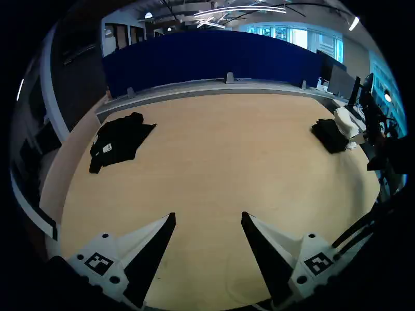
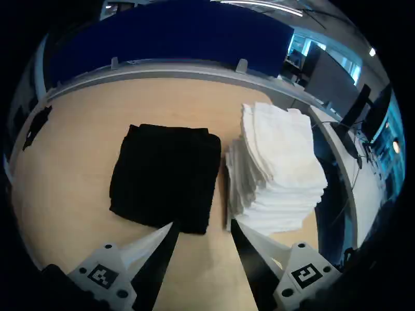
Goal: Fold towel
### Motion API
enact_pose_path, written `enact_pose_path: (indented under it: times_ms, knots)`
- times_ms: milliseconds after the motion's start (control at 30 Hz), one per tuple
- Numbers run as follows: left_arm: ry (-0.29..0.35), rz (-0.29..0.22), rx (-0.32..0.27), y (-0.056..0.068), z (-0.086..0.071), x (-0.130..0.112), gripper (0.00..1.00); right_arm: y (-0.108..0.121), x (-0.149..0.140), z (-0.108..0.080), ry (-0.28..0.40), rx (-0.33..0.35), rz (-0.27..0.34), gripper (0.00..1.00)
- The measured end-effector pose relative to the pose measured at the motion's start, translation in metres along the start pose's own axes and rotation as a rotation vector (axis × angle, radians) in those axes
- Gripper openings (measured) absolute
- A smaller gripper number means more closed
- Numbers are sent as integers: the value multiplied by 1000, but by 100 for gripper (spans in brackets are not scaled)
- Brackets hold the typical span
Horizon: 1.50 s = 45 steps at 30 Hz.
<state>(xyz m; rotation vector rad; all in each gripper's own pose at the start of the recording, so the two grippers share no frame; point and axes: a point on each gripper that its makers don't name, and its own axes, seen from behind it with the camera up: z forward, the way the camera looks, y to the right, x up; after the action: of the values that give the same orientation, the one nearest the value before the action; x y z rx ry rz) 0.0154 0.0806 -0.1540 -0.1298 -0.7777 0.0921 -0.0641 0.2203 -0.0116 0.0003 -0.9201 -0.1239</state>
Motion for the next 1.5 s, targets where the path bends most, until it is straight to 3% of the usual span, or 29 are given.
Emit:
enact_pose_path:
  times_ms: [100,133,600,1100,1500]
  knots:
    - [0,1,1,0,0,0,94,-14,6,0,19,35,13,99]
    - [0,2,1,0,-1,0,94,-18,8,1,25,39,15,100]
    - [-3,-3,14,-5,-2,-3,94,-50,24,16,49,82,20,100]
    - [-16,6,27,-11,-1,-6,94,-44,-3,40,-13,75,41,100]
    - [-13,-3,30,-11,0,-2,94,-47,39,30,69,85,44,100]
